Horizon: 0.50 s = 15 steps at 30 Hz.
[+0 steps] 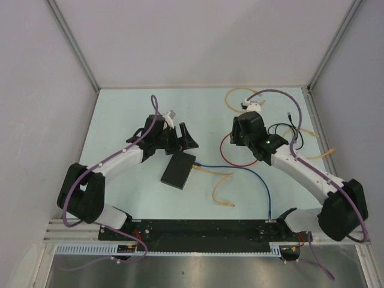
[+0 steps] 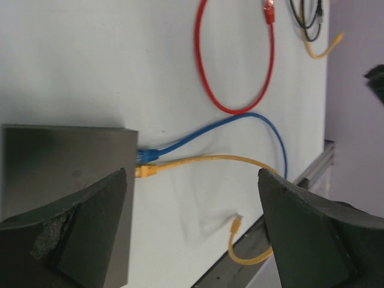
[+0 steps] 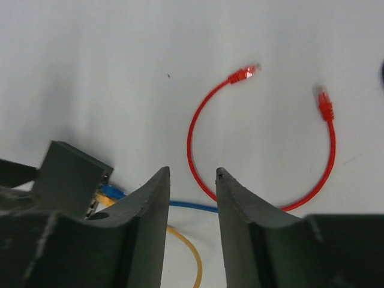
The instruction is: Insert the plug into the switch port
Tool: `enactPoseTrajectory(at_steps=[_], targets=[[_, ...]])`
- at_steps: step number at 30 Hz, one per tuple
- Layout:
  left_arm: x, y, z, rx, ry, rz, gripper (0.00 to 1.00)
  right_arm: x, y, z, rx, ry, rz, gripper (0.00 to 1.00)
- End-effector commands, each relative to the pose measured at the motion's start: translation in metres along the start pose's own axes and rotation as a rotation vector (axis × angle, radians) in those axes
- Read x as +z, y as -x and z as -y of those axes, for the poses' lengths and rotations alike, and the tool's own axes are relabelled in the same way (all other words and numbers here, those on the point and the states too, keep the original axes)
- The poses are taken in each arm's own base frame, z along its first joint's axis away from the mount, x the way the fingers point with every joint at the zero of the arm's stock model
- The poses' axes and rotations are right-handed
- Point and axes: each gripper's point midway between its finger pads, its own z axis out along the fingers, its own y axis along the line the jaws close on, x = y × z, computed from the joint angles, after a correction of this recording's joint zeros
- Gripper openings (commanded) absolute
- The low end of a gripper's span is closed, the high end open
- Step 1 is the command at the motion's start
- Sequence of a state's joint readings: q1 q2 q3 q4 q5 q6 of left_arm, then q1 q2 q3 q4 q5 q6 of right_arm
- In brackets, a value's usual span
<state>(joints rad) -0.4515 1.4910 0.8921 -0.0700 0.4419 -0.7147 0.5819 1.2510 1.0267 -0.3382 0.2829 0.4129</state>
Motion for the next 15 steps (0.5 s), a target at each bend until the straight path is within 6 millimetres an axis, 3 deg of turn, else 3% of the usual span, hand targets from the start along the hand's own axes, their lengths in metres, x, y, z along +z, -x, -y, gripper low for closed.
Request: enactPoseTrajectory(at_steps=[1,3,10,15], targets=[[-0.037,0.029,-0.002,0.185,0.120,0.140,0.95,0.034,-0.050,-0.012,-0.063,0.004,-0.143,0.42],[-0.053,0.028,-0.009,0.231,0.178,0.166,0.95,0.055,-0.076,-0.012,-0.071,-0.015,-0.221,0.43],[-0.096,0.015,-0.027,0.356,0.276,0.211,0.95,0.092,-0.128,-0.016,-0.138,-0.066,-0.397,0.42],[-0.110,0.009,-0.034,0.421,0.304,0.226,0.95,0.104,-0.143,-0.018,-0.194,-0.071,-0.447,0.40]])
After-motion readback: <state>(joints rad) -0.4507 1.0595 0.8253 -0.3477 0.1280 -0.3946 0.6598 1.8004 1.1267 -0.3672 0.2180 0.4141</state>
